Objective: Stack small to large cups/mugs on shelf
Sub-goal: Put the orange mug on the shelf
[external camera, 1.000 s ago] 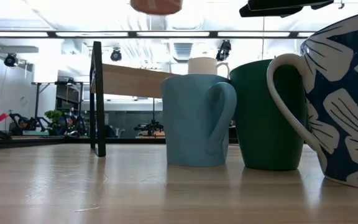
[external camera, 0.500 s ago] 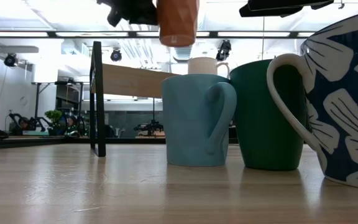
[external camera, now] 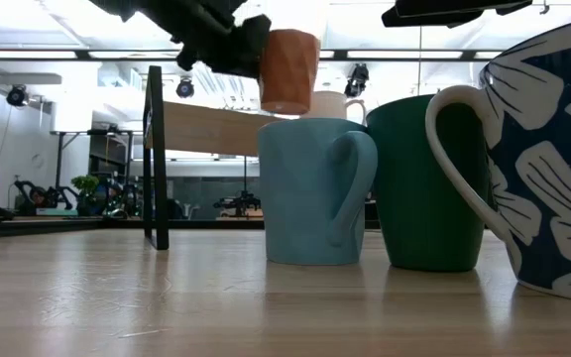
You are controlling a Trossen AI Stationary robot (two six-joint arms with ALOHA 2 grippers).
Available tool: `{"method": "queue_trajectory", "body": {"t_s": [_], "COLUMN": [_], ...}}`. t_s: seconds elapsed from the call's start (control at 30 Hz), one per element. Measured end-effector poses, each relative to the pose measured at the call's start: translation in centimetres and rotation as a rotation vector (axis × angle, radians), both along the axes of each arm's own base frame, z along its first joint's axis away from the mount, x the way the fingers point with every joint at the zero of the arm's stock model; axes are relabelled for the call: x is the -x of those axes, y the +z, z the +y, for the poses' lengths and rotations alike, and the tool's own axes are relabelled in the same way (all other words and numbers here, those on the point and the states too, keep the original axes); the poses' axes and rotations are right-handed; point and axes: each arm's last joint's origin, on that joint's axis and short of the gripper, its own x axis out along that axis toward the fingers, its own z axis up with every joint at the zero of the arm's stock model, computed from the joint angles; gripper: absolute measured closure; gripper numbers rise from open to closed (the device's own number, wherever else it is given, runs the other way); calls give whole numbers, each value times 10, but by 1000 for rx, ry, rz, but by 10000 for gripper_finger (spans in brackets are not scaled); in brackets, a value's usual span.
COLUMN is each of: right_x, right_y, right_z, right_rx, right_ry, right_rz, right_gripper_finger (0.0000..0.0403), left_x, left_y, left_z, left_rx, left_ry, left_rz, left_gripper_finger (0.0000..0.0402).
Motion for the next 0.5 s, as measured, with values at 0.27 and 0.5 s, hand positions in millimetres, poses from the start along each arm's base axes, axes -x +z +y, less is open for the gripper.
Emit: {"method": "queue_trajectory", "body": {"t_s": [0.27, 0.5], "right_x": [0, 0], "right_y": [0, 0], "right_z": [0, 0], "right_rx": [0, -1], "right_ry": [0, 0], "right_rz": [0, 0], "right_gripper_finger": [193, 193], "left_x": [3, 11], "left_y": [-5, -24], "left_z": [5, 7], "left_rx": [1, 34], "left_ry": [87, 149], "left_rz": [12, 10], "left_gripper_finger": [395, 395]}}
